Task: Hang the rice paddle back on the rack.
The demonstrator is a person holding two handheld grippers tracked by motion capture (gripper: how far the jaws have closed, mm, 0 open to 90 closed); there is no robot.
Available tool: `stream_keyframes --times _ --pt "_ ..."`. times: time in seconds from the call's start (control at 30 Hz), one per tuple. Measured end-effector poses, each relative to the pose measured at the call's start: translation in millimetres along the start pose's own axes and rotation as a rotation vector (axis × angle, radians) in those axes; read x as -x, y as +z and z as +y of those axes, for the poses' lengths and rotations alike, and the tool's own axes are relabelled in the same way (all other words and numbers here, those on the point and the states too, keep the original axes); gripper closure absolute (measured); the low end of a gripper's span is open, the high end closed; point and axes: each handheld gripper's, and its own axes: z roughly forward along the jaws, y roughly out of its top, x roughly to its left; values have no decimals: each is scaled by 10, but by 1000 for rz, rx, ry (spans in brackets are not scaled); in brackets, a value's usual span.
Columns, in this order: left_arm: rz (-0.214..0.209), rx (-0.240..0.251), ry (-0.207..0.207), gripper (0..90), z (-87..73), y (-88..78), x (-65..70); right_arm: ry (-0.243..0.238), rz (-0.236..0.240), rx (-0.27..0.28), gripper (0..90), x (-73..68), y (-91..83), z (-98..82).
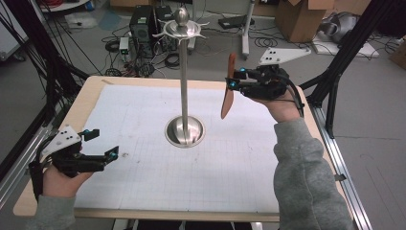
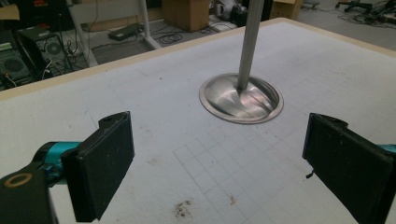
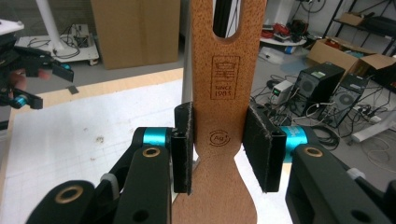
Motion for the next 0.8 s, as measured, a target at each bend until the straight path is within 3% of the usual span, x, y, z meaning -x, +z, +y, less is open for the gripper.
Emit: stream_keyframes --times 0.1,0.47,0.8 --pt "-2 1 1 94 2 -3 -2 11 9 7 647 16 21 65" --pt "-12 -10 3 95 -9 31 8 -23 18 2 647 27 102 293" --pt "-4 -2 -14 95 -32 -20 -53 17 42 24 647 50 183 359"
